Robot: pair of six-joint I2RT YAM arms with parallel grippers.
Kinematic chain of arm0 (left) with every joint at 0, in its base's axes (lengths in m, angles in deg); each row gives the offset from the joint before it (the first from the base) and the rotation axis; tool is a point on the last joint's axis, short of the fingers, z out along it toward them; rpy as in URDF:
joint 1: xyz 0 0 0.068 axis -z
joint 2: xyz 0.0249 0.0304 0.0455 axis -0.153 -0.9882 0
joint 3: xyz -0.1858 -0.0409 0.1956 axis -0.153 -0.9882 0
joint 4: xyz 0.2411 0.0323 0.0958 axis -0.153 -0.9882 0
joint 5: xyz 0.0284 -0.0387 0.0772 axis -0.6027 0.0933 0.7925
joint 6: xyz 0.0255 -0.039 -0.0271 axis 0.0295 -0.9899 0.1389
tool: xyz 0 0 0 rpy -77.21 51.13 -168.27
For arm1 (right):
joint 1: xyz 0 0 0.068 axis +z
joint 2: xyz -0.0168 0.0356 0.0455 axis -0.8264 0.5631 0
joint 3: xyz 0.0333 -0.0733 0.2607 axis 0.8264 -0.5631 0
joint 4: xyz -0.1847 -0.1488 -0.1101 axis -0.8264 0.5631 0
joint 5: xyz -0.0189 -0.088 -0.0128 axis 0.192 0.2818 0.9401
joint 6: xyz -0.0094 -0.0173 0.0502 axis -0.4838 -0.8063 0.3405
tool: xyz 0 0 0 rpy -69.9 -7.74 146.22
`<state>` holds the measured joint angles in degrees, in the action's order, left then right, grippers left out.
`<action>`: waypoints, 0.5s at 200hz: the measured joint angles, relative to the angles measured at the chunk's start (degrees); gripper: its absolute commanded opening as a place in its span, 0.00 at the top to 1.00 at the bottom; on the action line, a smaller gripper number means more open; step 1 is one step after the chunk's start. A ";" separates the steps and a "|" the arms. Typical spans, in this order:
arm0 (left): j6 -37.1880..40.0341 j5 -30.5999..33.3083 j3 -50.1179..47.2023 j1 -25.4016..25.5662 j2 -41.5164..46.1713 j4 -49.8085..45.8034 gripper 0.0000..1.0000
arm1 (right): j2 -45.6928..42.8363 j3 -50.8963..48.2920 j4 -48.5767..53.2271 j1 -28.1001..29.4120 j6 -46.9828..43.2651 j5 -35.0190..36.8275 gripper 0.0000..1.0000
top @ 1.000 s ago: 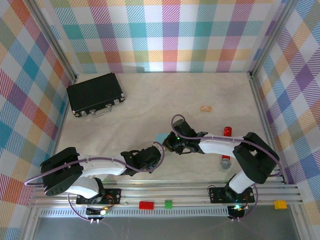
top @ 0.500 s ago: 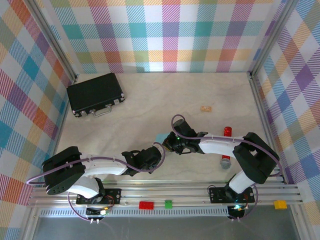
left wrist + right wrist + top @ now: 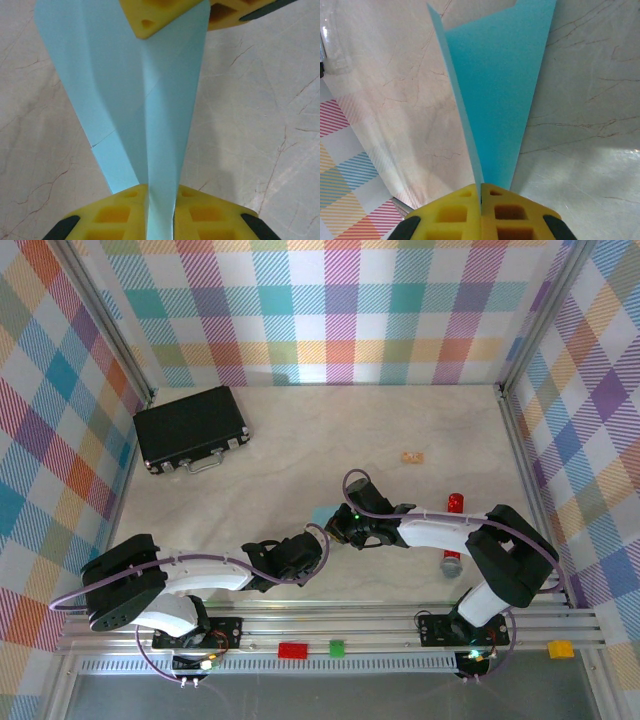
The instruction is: Fold a paper plane with a square sheet of paper (pick it up from the middle)
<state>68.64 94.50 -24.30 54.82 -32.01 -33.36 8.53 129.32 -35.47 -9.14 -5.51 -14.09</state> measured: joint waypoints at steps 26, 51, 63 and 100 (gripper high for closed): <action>0.00 0.00 0.00 0.00 -0.35 0.00 0.80 | 0.00 0.00 0.00 0.00 0.02 0.00 1.00; 0.00 0.00 0.00 0.00 -0.35 -0.02 0.82 | 0.00 0.00 0.00 0.00 0.02 0.00 1.00; -0.02 0.00 0.00 0.00 -0.35 -0.02 0.84 | 0.00 0.00 0.00 0.00 0.02 0.00 1.00; 0.00 0.00 0.00 0.00 -0.35 0.00 0.91 | 0.00 0.00 0.00 0.00 0.04 0.00 0.98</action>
<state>68.64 94.50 -24.30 54.82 -32.36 -33.36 8.53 129.32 -35.47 -9.14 -5.46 -14.09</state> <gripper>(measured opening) 0.113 0.059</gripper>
